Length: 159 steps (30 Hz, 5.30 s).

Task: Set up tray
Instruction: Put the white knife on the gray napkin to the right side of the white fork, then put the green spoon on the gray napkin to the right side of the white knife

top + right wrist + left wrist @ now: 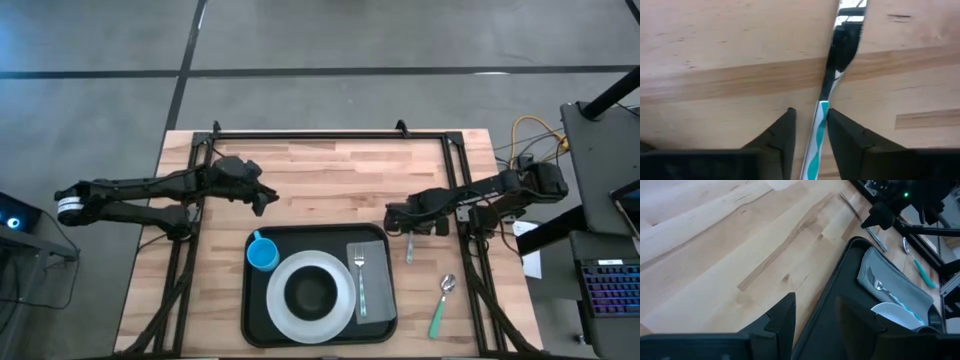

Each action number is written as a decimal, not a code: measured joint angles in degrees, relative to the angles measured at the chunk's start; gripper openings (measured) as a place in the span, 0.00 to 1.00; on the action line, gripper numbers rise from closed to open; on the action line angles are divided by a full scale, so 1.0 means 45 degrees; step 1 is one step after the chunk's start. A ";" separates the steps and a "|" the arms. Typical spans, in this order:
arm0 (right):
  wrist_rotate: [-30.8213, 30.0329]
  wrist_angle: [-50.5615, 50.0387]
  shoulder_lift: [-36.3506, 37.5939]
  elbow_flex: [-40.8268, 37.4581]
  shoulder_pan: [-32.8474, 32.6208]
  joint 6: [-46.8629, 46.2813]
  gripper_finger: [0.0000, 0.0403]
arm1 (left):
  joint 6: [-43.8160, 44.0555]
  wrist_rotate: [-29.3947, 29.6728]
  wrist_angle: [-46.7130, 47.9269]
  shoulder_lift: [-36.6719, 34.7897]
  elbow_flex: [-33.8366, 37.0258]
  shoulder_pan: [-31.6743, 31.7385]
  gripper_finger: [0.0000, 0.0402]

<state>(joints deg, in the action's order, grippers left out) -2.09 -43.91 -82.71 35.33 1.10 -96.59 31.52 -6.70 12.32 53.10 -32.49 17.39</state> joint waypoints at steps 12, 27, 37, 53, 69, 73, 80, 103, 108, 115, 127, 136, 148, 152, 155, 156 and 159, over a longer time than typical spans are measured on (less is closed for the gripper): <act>-0.0170 0.0085 -0.0027 0.0005 -0.0018 0.0187 0.04 | 0.0118 -0.0005 0.0005 0.0000 0.0000 0.0000 0.30; -0.1162 -0.2075 -0.0111 0.4194 -0.1660 -0.0082 0.03 | 0.0109 -0.0005 -0.0038 0.0000 0.0000 0.0000 0.30; -0.0661 -0.1615 -0.1893 0.6735 -0.4412 -0.2524 0.03 | 0.0114 -0.0122 -0.0024 -0.0005 0.0000 0.0000 0.30; 0.0092 -0.0037 -0.4817 0.7251 -0.5435 -0.3224 0.03 | 0.0114 -0.0209 0.0003 0.0010 0.0136 0.0000 0.30; 0.0141 0.0885 -0.4806 0.6996 -0.5411 -0.3141 0.04 | 0.0118 -0.0209 0.0117 0.0010 0.0136 0.0000 0.30; 0.0150 0.0872 -0.4806 0.6921 -0.5411 -0.3990 0.09 | 0.0118 -0.0209 0.0117 0.0010 0.0136 0.0000 0.30; 0.0321 0.0992 -0.4791 0.7128 -0.5445 -0.3373 0.21 | 0.0118 -0.0204 0.0112 0.0010 0.0141 0.0000 0.30; 0.4107 -0.1212 -0.4455 0.7409 -0.9754 -0.9128 0.26 | -0.0218 -0.0204 0.0124 0.0010 0.0146 0.0000 0.30; 0.5961 -0.2723 -0.4568 0.7261 -1.0463 -0.9435 0.27 | -0.0435 -0.0199 0.0112 0.0005 0.0146 0.0000 0.30; 0.6193 -0.4043 -0.4379 0.6715 -1.0676 -0.9551 0.30 | -0.0480 -0.0199 0.0104 0.0008 0.0146 0.0000 0.30; 0.6139 -0.0108 -0.4044 0.3952 -1.0538 -0.9951 0.30 | -0.0178 -0.0199 0.0107 0.0005 0.0146 0.0000 0.30; 0.5403 0.1166 -0.3281 0.2750 -1.0448 -0.9381 0.24 | -0.0173 -0.0199 0.0053 0.0005 0.0146 0.0000 0.30; 0.4600 0.1334 -0.2946 0.2348 -1.0448 -0.8056 0.10 | -0.0154 -0.0151 -0.0116 0.0005 0.0146 0.0000 0.30; 0.2208 0.0048 -0.2501 0.2974 -1.0432 -0.8249 0.09 | -0.0124 -0.0142 -0.0309 0.0005 0.0146 0.0000 0.30; -0.0310 -0.0998 -0.2195 0.3756 -1.0325 -0.7788 0.09 | 0.0063 -0.0110 -0.0522 0.0005 0.0146 0.0000 0.30; -0.1111 -0.0924 -0.1990 0.4069 -1.0288 -0.7466 0.09 | 0.0118 -0.0081 -0.0592 0.0005 0.0146 0.0000 0.30; -0.2582 -0.0912 -0.1735 0.4884 -0.9895 -0.6179 0.09 | 0.0123 -0.0078 -0.0748 0.0005 0.0146 0.0000 0.30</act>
<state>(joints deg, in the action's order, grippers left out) -13.70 -48.02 -90.51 57.31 -43.42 -124.39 32.08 -7.05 8.95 53.12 -31.83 17.39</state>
